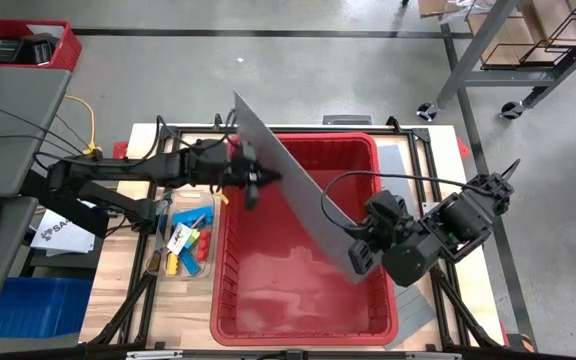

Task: Sort Items/Unsort Items

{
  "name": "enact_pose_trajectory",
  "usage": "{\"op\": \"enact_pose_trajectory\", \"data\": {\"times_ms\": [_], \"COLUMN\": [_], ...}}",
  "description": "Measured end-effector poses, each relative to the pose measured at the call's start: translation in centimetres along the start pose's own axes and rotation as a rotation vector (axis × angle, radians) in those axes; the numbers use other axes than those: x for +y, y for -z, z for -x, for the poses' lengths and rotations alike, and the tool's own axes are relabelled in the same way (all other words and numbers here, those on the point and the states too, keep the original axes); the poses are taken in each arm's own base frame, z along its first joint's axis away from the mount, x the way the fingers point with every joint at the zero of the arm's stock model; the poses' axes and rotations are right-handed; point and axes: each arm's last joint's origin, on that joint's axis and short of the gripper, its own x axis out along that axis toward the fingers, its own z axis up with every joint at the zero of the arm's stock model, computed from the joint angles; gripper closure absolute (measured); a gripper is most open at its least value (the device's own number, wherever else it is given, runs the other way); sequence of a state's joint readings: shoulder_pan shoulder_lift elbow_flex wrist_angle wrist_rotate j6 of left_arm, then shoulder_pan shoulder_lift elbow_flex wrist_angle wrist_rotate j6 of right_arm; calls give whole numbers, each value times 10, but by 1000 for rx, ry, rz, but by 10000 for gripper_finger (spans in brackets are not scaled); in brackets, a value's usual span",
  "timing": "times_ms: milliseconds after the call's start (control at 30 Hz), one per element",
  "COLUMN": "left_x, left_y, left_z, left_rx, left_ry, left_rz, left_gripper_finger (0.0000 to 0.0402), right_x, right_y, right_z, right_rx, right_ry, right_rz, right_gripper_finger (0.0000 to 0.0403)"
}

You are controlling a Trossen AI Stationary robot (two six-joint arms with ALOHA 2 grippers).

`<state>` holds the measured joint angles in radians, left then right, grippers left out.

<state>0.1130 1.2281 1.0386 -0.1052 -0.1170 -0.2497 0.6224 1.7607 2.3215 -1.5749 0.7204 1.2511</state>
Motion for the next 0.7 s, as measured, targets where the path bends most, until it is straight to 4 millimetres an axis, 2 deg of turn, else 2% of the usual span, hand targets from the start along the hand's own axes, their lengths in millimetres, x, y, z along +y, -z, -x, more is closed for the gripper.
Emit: {"op": "enact_pose_trajectory", "data": {"times_ms": [100, 233, 300, 433, 567, 700], "left_x": [11, 26, 32, 39, 36, 28], "left_y": [0, 3, 2, 12, 25, 31], "left_z": [-5, -18, -27, -52, -73, -82], "left_rx": [-21, -16, -33, -4, 31, 26], "left_ry": [-146, -216, -186, -110, -20, 44], "left_rz": [9, 19, 32, 80, 119, 113], "left_gripper_finger": [401, 401, 401, 401, 401, 401], "right_x": [0, 5, 6, 11, 20, 28], "right_y": [1, 11, 15, 25, 46, 68], "right_z": [1, 6, 11, 14, 0, -17], "right_rx": [-15, 37, 47, 71, 185, 283], "right_ry": [0, -34, -49, -63, -36, 13], "right_rz": [3, 28, 25, -1, 27, 32], "right_gripper_finger": [403, 403, 403, 403, 403, 403]}}
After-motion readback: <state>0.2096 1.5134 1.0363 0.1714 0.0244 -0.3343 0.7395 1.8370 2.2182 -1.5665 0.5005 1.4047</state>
